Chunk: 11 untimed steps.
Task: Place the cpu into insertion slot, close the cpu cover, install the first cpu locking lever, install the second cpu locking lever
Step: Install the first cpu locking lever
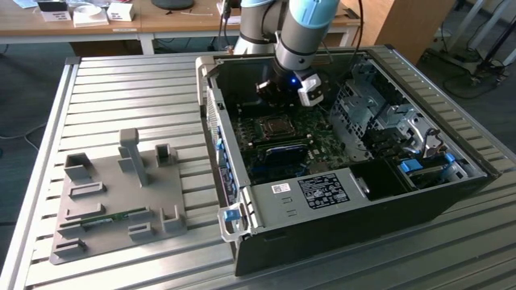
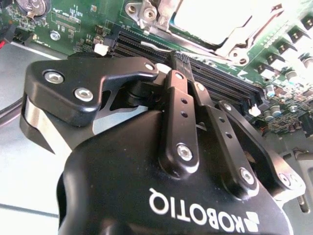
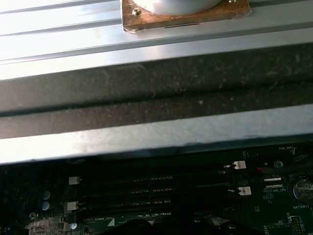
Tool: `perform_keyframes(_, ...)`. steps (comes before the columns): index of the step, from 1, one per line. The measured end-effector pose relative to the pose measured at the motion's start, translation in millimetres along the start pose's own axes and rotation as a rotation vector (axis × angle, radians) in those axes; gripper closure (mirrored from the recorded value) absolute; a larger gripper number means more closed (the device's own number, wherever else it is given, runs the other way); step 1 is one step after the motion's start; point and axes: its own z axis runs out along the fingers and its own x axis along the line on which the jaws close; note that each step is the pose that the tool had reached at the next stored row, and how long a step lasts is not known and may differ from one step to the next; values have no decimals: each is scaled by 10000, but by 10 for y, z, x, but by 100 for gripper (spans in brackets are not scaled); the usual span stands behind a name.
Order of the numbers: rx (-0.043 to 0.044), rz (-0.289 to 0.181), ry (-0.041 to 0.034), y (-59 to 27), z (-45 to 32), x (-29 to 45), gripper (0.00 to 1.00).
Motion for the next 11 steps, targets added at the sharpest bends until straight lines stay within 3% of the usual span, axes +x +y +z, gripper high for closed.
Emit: perform_keyframes(11,14,29,-7,-12,52,-13,89)
